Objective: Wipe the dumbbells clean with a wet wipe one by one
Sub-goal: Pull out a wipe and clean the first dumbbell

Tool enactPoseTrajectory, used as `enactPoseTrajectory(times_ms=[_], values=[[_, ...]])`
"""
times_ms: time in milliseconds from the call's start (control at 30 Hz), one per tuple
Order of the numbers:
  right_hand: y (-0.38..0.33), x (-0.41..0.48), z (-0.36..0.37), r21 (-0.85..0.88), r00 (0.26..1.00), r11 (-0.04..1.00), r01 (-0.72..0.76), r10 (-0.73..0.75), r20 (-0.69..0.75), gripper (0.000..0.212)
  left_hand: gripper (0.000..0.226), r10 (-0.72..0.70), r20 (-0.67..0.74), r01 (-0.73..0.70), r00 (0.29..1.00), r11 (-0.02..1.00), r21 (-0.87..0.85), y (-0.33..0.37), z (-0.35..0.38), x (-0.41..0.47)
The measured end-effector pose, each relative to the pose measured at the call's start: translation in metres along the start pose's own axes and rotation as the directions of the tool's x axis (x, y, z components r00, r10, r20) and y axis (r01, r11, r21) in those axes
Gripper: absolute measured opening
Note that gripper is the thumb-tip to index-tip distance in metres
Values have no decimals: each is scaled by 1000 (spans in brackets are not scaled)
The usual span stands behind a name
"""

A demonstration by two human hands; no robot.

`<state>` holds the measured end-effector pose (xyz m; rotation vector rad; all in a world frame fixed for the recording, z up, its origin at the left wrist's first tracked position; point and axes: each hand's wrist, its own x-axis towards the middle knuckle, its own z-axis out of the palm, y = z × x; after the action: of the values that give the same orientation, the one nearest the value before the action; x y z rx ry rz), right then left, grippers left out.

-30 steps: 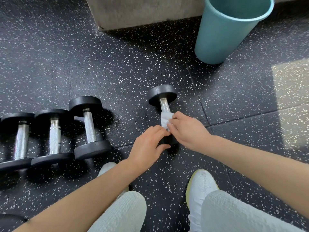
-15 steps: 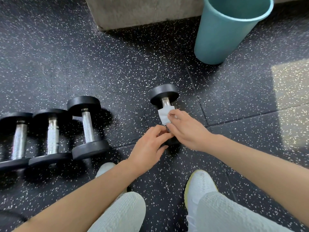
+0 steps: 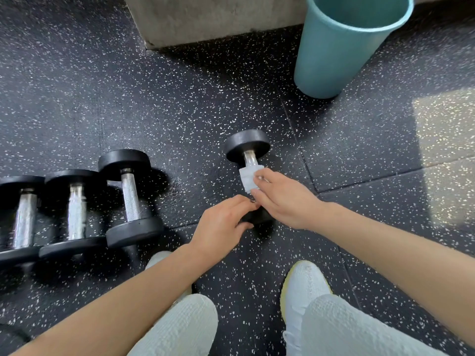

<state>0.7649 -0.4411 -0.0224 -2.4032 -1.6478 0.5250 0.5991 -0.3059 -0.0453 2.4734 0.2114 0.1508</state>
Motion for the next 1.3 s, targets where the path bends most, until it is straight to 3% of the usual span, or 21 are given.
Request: enactPoseTrajectory(times_ms=[167,333,500,633,800,933,1033,1133,1233,1300], values=[[12,38,-2,20,996,997,-76,75,39,35,52,41,4,-41,999,999,7,3,8,2],[8,30,-4,117,987,980,-159,154,46,75,62,64,52,-67,997,996,58,0,13,1],[9,-4,-2,-44,996,997,-66,68,61,42,54,104,19,-105,994,991,77,3,14,5],[18,22,-10,-115,1000,993,-14,14,-4,59,53,78,-24,-77,997,995,69,3,14,4],[25,30,-7,-146,999,989,14,-22,-50,49,46,34,-74,-29,997,997,75,4,9,2],[15,-5,-6,-123,999,992,8,-3,47,38,45,22,-84,-17,996,999,51,3,8,0],[18,-13,-9,-99,1000,995,13,-11,17,46,42,-11,-76,14,997,999,38,2,7,2],[19,1,-10,-70,998,997,26,-22,56,34,39,-43,-66,44,997,999,23,2,6,3],[22,16,-14,-47,999,999,12,-10,43,52,38,-44,-54,45,998,999,16,1,6,3],[19,16,-14,-50,1000,999,-3,5,31,53,38,-39,-50,40,998,999,4,-1,6,3]])
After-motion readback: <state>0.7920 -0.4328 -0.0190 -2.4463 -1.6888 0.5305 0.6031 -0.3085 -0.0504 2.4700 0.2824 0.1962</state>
